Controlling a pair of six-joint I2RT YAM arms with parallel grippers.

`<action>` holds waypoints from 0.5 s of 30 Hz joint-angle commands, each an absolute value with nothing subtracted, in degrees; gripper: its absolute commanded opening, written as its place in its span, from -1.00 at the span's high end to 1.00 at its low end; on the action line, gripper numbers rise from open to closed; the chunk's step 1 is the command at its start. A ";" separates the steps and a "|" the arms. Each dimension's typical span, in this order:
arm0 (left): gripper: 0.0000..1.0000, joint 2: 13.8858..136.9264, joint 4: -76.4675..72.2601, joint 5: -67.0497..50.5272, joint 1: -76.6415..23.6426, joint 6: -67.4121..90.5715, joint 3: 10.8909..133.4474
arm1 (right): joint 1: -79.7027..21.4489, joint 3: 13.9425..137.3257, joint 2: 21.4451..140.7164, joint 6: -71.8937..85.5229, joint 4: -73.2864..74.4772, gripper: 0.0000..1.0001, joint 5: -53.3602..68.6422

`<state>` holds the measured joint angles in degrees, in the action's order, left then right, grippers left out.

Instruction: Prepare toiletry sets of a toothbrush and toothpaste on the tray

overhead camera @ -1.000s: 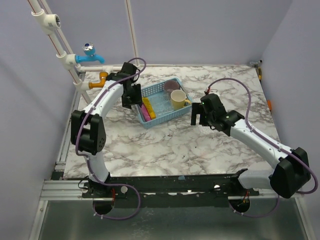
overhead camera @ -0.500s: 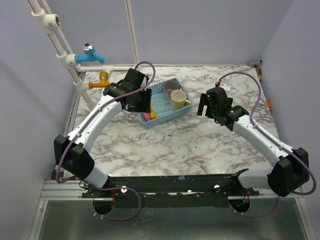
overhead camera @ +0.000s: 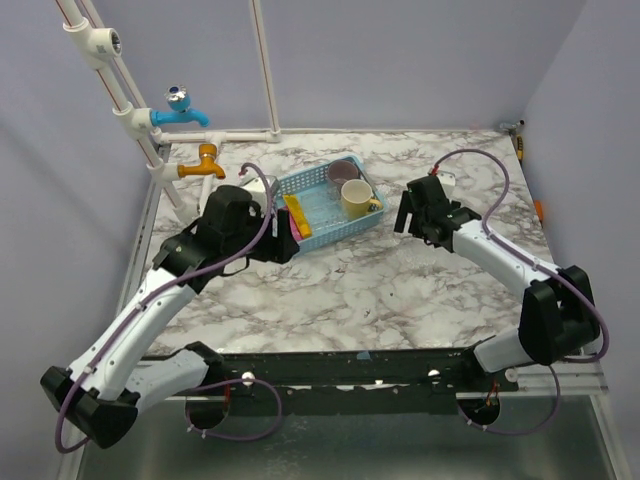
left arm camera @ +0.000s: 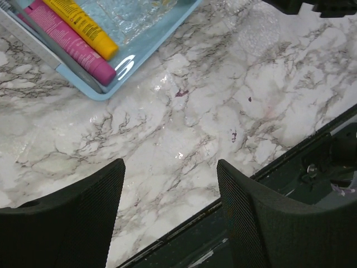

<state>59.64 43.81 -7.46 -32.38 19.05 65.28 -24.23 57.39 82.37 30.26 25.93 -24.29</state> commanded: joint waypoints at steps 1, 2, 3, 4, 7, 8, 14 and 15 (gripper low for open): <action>-0.36 53.63 35.55 -13.17 -32.51 17.84 59.41 | -23.38 56.70 85.68 32.18 23.07 -0.84 -23.41; -0.37 52.77 34.82 -13.66 -32.51 17.93 58.46 | -23.18 56.95 86.55 32.47 22.84 -0.84 -23.12; -0.39 51.74 34.04 -14.43 -32.60 17.95 57.34 | -23.05 57.14 87.23 32.72 22.71 -0.83 -22.88; -0.41 50.90 33.34 -15.26 -32.57 17.93 56.21 | -23.09 57.36 88.08 33.00 22.55 -0.82 -22.60; -0.54 47.86 31.78 -15.76 -32.54 17.89 53.37 | -22.95 58.03 90.41 33.83 21.98 -0.81 -22.38; -0.57 47.24 31.65 -15.51 -32.53 17.77 52.59 | -22.93 58.30 91.11 34.13 21.91 -0.81 -22.35; -0.98 45.24 31.96 -15.45 -32.54 17.49 50.62 | -22.72 60.47 95.61 35.11 21.40 -0.78 -22.95; -0.98 44.98 31.74 -15.14 -32.52 17.49 50.18 | -22.73 60.91 96.37 35.16 21.49 -0.78 -23.07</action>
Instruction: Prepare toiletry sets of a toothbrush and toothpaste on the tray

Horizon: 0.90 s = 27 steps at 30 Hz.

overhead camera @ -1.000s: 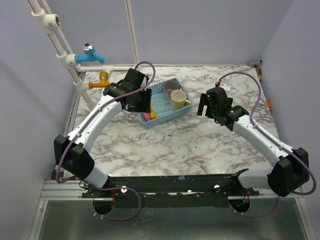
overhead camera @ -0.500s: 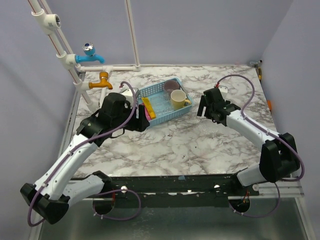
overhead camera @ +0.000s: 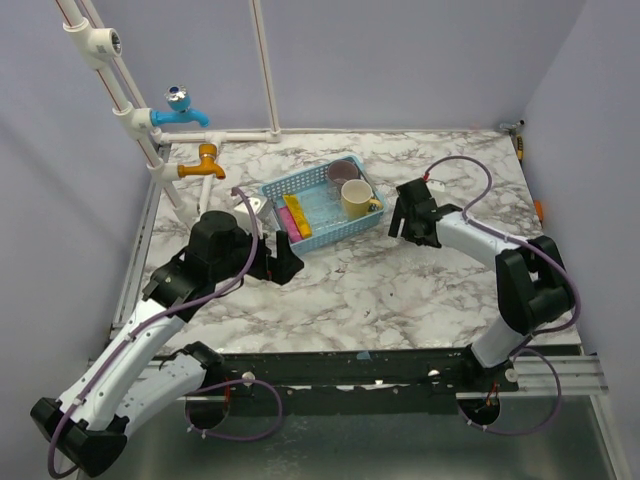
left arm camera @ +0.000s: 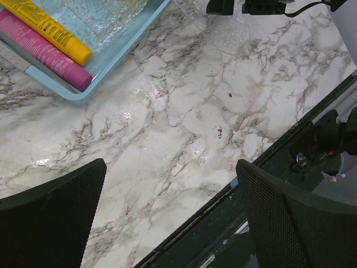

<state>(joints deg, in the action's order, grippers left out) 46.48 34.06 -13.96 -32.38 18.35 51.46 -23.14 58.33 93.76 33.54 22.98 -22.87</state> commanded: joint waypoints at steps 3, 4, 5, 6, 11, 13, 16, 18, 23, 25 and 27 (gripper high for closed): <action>-0.98 44.27 31.23 -14.60 -32.48 17.53 49.10 | -22.76 61.85 98.02 35.66 21.53 -0.78 -23.18; -0.98 44.14 31.15 -14.31 -32.56 17.58 48.89 | -22.76 62.04 98.47 35.81 21.53 -0.78 -23.35; -0.98 44.02 31.27 -14.04 -32.52 17.66 48.87 | -22.73 62.18 98.74 36.04 21.52 -0.77 -23.57; -0.98 43.96 31.28 -13.99 -32.52 17.59 48.79 | -22.68 62.18 99.02 36.17 21.47 -0.77 -23.77; -0.98 43.09 31.29 -13.66 -32.52 17.53 48.35 | -22.51 62.15 100.78 36.14 21.36 -0.77 -23.75; -0.98 42.81 31.34 -13.66 -32.52 17.41 48.25 | -22.41 61.65 101.06 36.30 21.06 -0.78 -23.47; -0.98 42.58 31.46 -13.37 -32.54 17.31 48.25 | -22.15 61.23 101.59 36.29 20.74 -0.78 -23.23; -0.98 42.53 31.51 -13.36 -32.51 17.23 48.26 | -21.99 60.68 101.74 36.31 20.76 -0.77 -23.10; -0.98 42.54 31.90 -12.77 -32.52 17.05 48.25 | -21.88 58.54 101.13 36.37 20.78 -0.77 -22.63; -0.98 42.54 31.99 -12.57 -32.52 17.05 48.25 | -21.79 57.68 101.19 35.91 20.89 -0.78 -22.41; -0.98 42.56 32.02 -12.57 -32.47 17.05 48.25 | -21.74 57.52 101.58 35.44 22.19 -0.80 -22.74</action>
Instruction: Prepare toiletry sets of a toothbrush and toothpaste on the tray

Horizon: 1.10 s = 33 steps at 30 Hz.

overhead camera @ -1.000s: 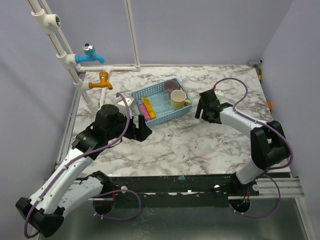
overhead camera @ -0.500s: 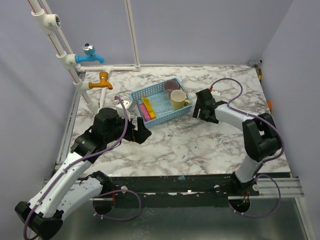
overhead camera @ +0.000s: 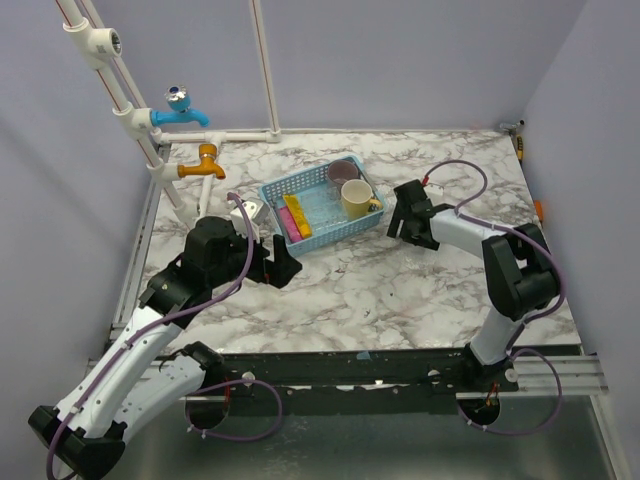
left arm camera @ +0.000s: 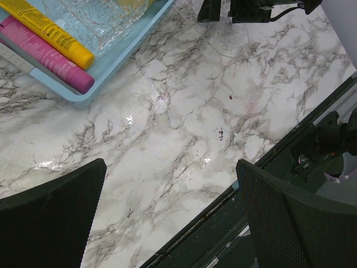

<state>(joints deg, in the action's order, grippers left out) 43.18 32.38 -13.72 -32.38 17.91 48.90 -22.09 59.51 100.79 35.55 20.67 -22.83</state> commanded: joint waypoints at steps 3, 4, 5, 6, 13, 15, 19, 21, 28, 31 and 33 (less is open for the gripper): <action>-0.98 42.45 32.25 -12.40 -32.58 17.05 48.25 | -21.80 56.35 101.61 34.97 23.34 -0.81 -23.91; -0.98 42.37 32.21 -12.25 -32.59 17.05 48.25 | -21.80 55.82 101.31 34.80 23.66 -0.81 -24.07; -0.98 42.28 32.29 -12.23 -32.51 17.05 48.25 | -21.80 55.38 100.99 34.80 24.01 -0.81 -24.23; -0.98 42.19 32.34 -12.21 -32.52 16.96 48.25 | -21.79 54.81 100.47 34.93 24.32 -0.82 -24.66; -0.98 41.66 32.43 -12.13 -32.50 17.05 48.16 | -21.71 51.97 95.50 36.44 27.45 -0.82 -25.33; -0.98 41.36 32.51 -12.19 -32.53 17.05 48.16 | -21.71 51.64 94.16 37.39 29.03 -0.82 -25.83; -0.98 40.46 32.52 -12.22 -32.51 17.14 47.91 | -21.62 50.39 91.12 37.88 30.81 -0.83 -26.76; -0.98 40.02 32.52 -12.28 -32.54 17.20 47.81 | -21.62 50.02 89.33 37.97 31.47 -0.83 -27.21; -0.98 38.67 32.52 -12.33 -32.53 17.39 47.55 | -21.53 52.10 84.28 37.55 34.47 -0.84 -27.70; -0.98 38.17 32.42 -12.14 -32.57 17.40 47.46 | -21.48 55.36 83.96 37.21 34.95 -0.83 -25.95; -0.98 37.89 32.39 -11.96 -32.52 17.40 47.37 | -21.49 57.52 84.61 37.39 34.92 -0.84 -25.72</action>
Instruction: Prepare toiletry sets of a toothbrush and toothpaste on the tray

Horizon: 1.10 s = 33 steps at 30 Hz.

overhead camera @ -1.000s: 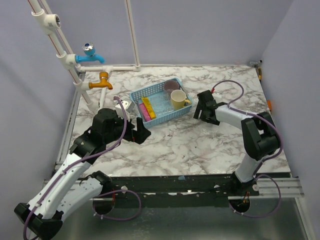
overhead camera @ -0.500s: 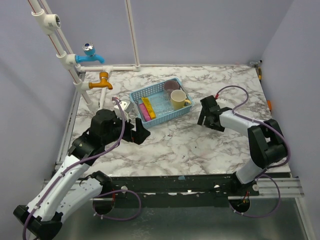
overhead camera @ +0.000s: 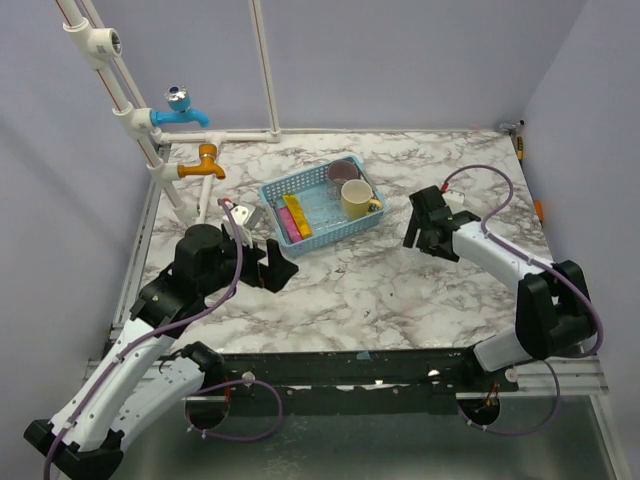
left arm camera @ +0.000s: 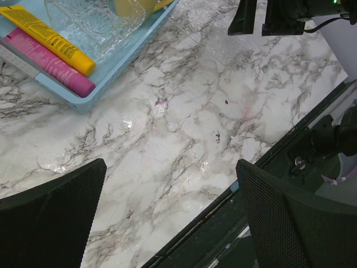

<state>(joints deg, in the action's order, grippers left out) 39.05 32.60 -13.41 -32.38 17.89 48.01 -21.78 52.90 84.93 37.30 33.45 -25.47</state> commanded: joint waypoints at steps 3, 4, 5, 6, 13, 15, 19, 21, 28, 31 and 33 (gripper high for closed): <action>-0.98 37.62 32.36 -11.48 -32.51 17.40 47.29 | -21.53 60.88 86.89 37.92 34.15 -0.84 -25.88; -0.98 37.53 32.43 -11.23 -32.50 17.40 47.29 | -21.53 62.10 88.04 38.09 33.83 -0.84 -25.86; -0.98 37.49 32.45 -10.97 -32.58 17.40 47.29 | -21.52 63.07 89.10 38.22 33.29 -0.84 -25.92; -0.98 37.53 32.52 -10.72 -32.57 17.40 47.28 | -21.53 64.31 90.52 38.39 32.94 -0.85 -25.88; -0.98 36.21 32.52 -9.36 -32.53 17.38 46.96 | -21.06 71.93 98.65 40.61 31.46 -0.86 -26.39; -0.98 35.83 32.43 -8.99 -32.52 17.40 46.79 | -20.75 73.53 100.14 40.86 31.05 -0.87 -26.06; -0.98 35.39 32.30 -8.70 -32.52 17.43 46.68 | -20.18 75.86 102.91 40.90 30.85 -0.87 -25.71; -0.98 35.43 32.33 -8.54 -32.50 17.49 46.69 | -19.76 76.11 103.82 41.15 30.53 -0.87 -25.42; -0.98 35.47 32.27 -8.26 -32.60 17.49 46.59 | -18.54 74.80 106.53 41.66 28.03 -0.86 -23.00; -0.98 35.63 32.32 -8.26 -32.51 17.49 46.67 | -18.32 74.71 107.74 41.66 27.70 -0.86 -21.78; -0.98 35.68 32.34 -8.17 -32.55 17.49 46.66 | -18.28 74.30 108.01 41.62 27.30 -0.86 -21.45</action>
<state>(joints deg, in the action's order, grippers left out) 35.81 32.64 -9.47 -32.38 17.89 47.11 -18.63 74.91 106.56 40.60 29.06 -23.09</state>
